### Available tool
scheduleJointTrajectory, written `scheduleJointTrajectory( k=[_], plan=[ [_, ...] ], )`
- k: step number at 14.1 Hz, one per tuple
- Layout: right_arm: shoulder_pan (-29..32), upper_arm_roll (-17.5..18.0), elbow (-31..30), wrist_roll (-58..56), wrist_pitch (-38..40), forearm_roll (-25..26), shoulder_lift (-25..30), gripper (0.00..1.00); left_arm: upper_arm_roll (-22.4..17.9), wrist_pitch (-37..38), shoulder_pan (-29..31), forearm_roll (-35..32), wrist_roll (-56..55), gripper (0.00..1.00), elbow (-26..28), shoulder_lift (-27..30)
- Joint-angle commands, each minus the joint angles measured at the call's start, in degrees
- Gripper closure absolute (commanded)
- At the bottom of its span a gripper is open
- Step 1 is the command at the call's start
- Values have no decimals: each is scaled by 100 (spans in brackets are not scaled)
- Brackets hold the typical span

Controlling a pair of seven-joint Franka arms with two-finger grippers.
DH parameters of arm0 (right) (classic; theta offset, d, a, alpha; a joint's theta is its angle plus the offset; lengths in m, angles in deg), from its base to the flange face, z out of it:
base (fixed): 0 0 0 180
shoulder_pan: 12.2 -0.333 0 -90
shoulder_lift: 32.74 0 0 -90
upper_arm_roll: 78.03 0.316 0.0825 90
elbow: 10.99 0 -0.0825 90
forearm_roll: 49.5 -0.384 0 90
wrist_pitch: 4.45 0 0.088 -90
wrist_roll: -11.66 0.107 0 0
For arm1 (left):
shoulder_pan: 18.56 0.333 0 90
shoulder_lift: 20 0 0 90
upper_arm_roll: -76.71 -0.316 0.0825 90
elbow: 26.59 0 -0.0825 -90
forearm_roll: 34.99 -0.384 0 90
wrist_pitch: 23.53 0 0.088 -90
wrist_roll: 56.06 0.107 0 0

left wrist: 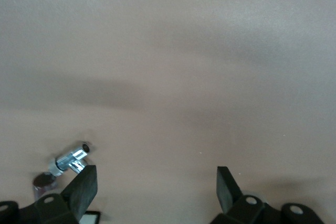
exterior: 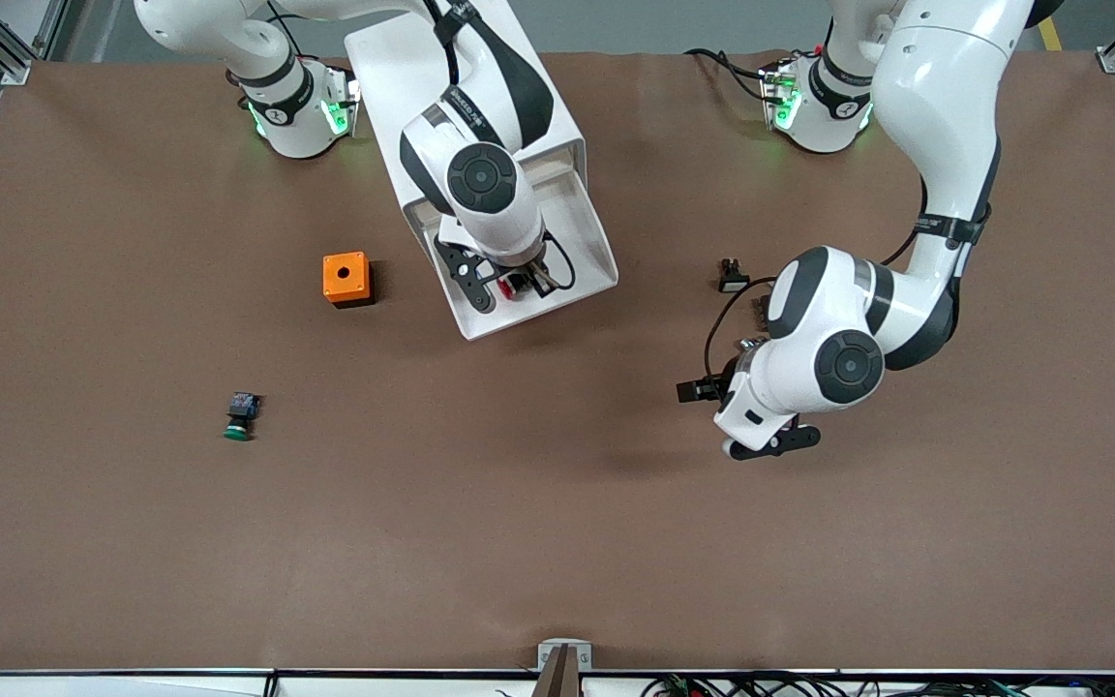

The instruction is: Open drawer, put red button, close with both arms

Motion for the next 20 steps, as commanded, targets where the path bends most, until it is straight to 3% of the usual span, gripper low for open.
scheduleJointTrajectory(
  k=[1,4,8,10,13,20],
  plan=[
    [-63,-69,65,51,14,-112,13,0,18,-123,-226,-270,-624,0,-11,4],
    [34,-104,363,34,197,-112,91,0,18,-272,-446,-332,-1055,0,-11,4],
    [516,-183,1162,-10,1198,-112,267,0,9,-518,-833,-332,-1987,0,15,-13],
    [710,-201,1261,-124,1550,-25,574,0,1,-554,-1026,-375,-2295,0,15,-39],
    [1280,-201,1261,-1044,2086,-42,1048,0,27,-651,-1307,-823,-2524,0,15,-118],
    [2581,-201,1199,-4058,3098,80,1656,0,53,-730,-1624,-824,-2762,0,217,56]
  ],
)
